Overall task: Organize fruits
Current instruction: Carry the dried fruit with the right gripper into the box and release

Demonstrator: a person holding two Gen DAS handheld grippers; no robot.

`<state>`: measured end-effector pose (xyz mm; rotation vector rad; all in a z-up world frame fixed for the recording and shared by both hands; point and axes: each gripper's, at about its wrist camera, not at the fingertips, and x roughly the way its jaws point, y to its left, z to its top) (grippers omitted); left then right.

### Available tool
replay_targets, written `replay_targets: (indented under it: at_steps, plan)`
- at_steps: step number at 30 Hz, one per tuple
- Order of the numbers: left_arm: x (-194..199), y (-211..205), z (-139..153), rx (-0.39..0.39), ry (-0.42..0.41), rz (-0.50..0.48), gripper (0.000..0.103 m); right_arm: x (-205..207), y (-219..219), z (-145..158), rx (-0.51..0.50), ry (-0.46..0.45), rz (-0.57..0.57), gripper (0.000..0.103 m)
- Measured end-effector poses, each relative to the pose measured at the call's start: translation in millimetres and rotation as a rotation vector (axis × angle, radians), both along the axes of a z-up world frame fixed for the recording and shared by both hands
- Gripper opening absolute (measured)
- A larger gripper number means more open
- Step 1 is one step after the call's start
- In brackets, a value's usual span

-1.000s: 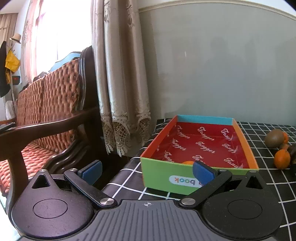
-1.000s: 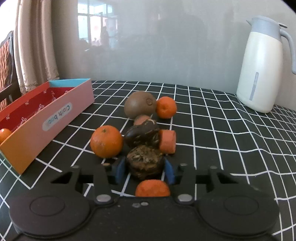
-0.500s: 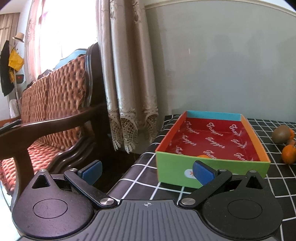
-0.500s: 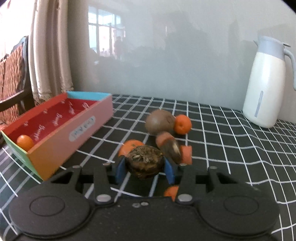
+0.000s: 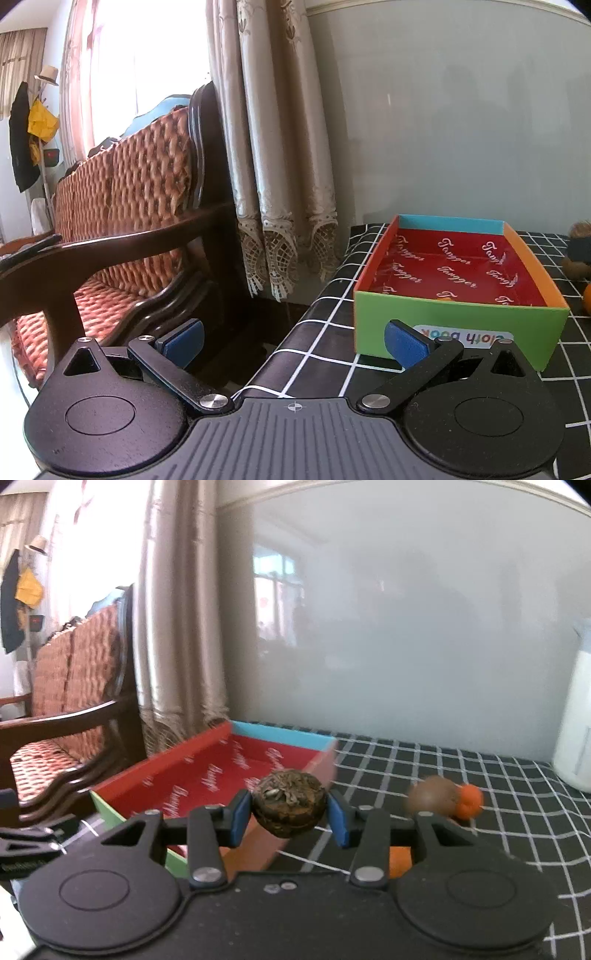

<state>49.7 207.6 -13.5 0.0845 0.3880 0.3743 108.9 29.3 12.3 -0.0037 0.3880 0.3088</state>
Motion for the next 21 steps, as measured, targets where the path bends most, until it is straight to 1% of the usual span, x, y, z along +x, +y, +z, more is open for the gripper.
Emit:
replay_targets:
  at_steps: [9,13,16,18,20,21]
  plan:
    - [-5.6,30.9,-5.1,0.009,0.014,0.07,0.103,11.3,39.1,-3.5,0.015,0.002,0.082,0.043]
    - [-8.1,40.8,-6.6,0.01,0.021,0.087,0.103,15.9,53.1,-12.5,0.007,0.037,0.092,0.043]
    - [-8.1,44.1,-7.3,0.012,0.024,0.09,0.103,18.6,61.3,-18.5,-0.024,0.058,0.088,0.044]
    - [-8.5,44.5,-6.4,0.01,0.021,0.09,0.103,15.9,62.9,-19.3,-0.033,0.048,0.086,0.048]
    - [-8.7,43.3,-5.7,0.007,0.019,0.086,0.103,11.6,62.0,-16.9,-0.036,0.021,0.078,0.061]
    - [-8.2,42.3,-5.4,0.007,0.018,0.083,0.103,8.7,60.4,-15.3,-0.038,0.006,0.073,0.063]
